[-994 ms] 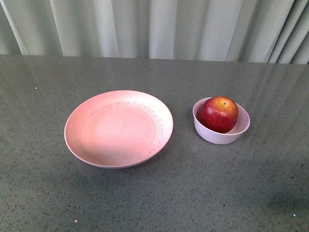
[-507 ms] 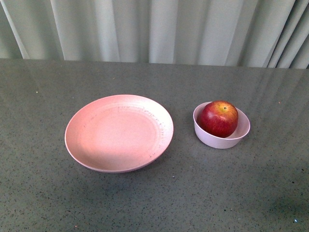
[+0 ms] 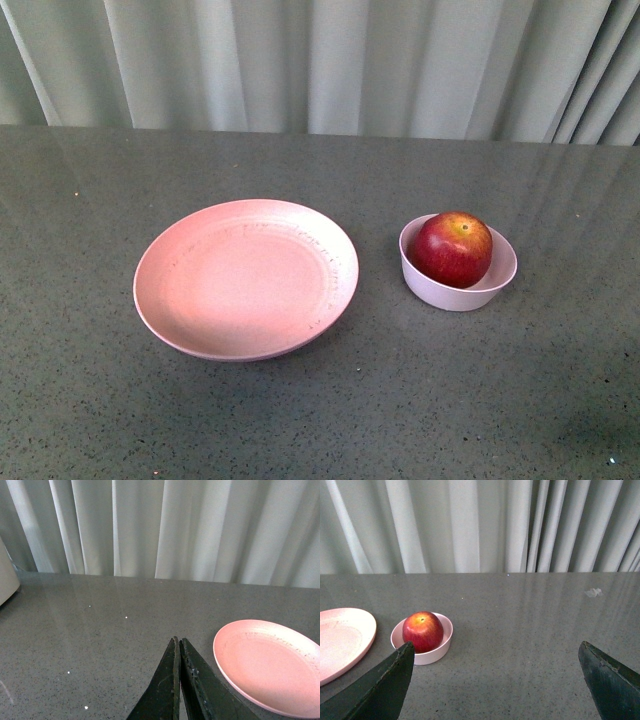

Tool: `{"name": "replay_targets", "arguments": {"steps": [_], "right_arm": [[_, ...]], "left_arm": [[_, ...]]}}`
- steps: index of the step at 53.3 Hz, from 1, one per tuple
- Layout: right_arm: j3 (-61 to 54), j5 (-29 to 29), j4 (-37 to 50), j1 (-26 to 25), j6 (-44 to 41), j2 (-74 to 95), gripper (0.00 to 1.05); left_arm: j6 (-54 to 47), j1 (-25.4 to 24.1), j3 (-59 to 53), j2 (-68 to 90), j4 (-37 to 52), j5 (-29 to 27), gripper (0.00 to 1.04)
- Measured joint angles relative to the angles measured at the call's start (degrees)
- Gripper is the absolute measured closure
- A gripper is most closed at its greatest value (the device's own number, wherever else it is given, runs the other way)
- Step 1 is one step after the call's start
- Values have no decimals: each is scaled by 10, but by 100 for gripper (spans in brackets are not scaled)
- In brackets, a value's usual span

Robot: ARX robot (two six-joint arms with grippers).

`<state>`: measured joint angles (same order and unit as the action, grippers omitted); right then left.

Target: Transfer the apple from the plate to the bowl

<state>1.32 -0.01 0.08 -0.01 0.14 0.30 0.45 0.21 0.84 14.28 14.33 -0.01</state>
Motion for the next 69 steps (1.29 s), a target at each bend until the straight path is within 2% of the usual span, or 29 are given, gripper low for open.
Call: {"name": "replay_targets", "arguments": {"steps": [15, 19, 21, 54, 57, 63, 69], "right_arm": [[0, 0, 0, 0, 0, 0, 9], [0, 0, 0, 0, 0, 0, 9], [0, 0, 0, 0, 0, 0, 9], [0, 0, 0, 0, 0, 0, 9], [0, 0, 0, 0, 0, 0, 9], [0, 0, 0, 0, 0, 0, 9], [0, 0, 0, 0, 0, 0, 9]], "left_arm": [[0, 0, 0, -41, -41, 0, 103], [0, 0, 0, -112, -131, 0, 103], [0, 0, 0, -131, -140, 0, 103], [0, -1, 0, -134, -143, 0, 103], [0, -1, 0, -134, -143, 0, 96], [0, -1, 0, -134, -143, 0, 73], [0, -1, 0, -134, -143, 0, 55]]}}
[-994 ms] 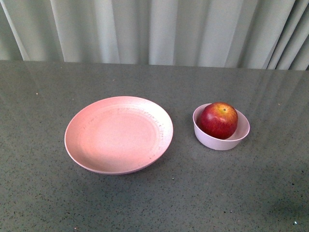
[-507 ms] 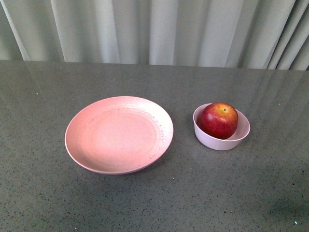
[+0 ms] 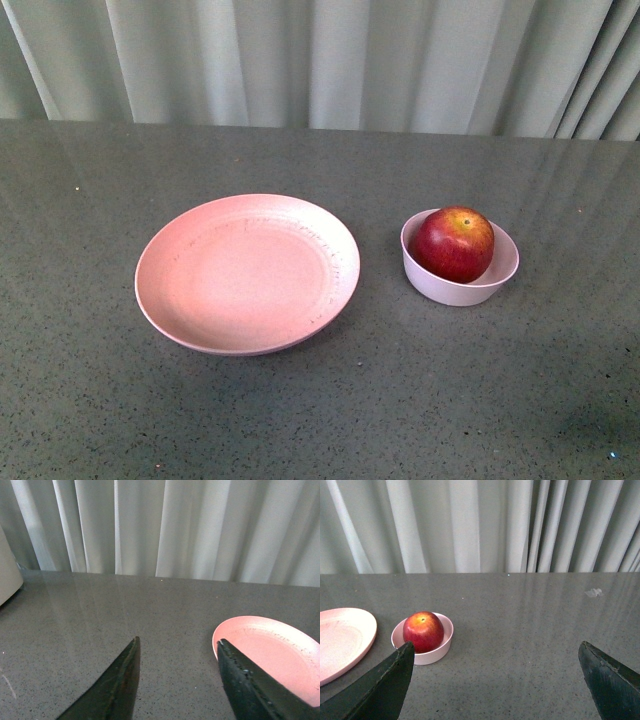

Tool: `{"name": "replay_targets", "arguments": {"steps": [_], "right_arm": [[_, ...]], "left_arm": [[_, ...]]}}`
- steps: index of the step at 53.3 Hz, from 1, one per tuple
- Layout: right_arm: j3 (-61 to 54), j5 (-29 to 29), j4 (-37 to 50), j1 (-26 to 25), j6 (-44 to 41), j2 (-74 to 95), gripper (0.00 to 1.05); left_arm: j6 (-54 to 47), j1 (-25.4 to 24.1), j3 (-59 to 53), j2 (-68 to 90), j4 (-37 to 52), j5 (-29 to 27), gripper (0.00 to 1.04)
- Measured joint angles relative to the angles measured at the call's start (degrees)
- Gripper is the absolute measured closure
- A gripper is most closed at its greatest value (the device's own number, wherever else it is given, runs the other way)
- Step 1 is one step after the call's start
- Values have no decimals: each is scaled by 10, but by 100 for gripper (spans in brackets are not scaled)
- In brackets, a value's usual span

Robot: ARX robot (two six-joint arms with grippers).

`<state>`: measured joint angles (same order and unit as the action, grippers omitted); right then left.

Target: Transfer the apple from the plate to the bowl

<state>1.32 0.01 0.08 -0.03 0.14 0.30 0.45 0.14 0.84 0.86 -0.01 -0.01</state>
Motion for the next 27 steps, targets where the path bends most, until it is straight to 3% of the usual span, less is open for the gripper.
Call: {"name": "replay_targets", "arguments": {"steps": [16, 27], "right_arm": [[0, 0, 0, 0, 0, 0, 9], [0, 0, 0, 0, 0, 0, 9]], "left_arm": [[0, 0, 0, 0, 0, 0, 8], [-1, 0, 0, 0, 0, 0, 9]]}}
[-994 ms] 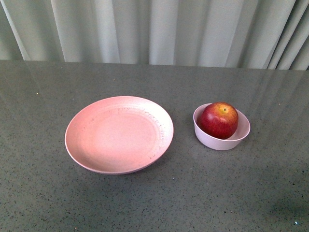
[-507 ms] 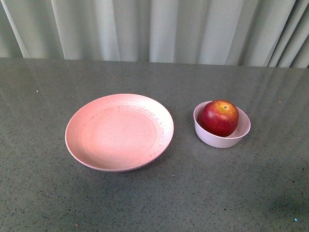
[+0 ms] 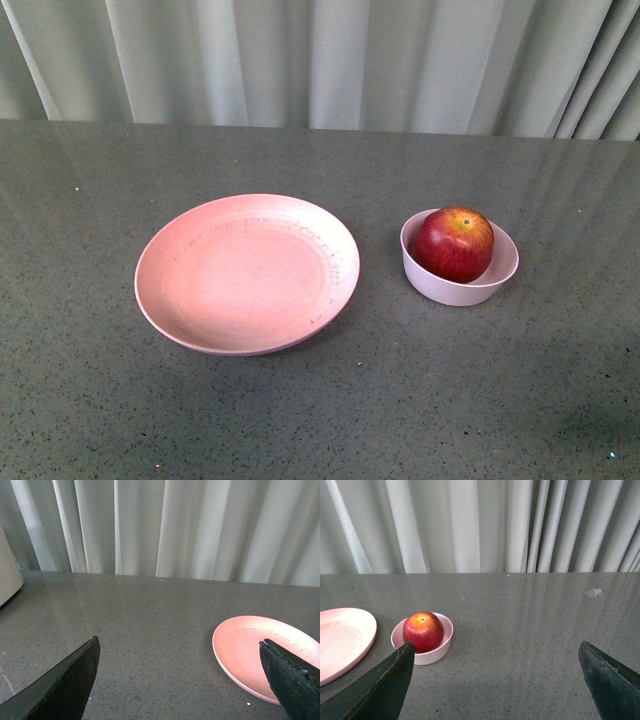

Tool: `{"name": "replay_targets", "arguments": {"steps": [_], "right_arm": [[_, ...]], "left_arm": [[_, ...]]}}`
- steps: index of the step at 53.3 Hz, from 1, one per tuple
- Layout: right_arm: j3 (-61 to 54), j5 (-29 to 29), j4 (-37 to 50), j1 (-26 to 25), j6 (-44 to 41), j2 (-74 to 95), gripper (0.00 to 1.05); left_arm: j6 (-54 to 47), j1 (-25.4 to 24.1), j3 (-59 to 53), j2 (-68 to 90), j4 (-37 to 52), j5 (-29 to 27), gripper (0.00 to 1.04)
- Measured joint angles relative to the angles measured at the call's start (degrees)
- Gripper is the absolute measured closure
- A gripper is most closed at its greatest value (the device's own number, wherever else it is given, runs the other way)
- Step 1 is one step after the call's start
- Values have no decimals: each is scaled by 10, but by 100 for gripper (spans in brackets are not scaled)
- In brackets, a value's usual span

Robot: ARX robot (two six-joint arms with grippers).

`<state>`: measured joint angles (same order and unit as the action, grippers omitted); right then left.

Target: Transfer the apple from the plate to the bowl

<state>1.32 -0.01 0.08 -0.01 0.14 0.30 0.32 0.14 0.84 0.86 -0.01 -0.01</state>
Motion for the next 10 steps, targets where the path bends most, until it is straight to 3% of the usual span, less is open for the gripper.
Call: {"name": "replay_targets", "arguments": {"steps": [10], "right_arm": [[0, 0, 0, 0, 0, 0, 9]], "left_arm": [[0, 0, 0, 0, 0, 0, 9]]}}
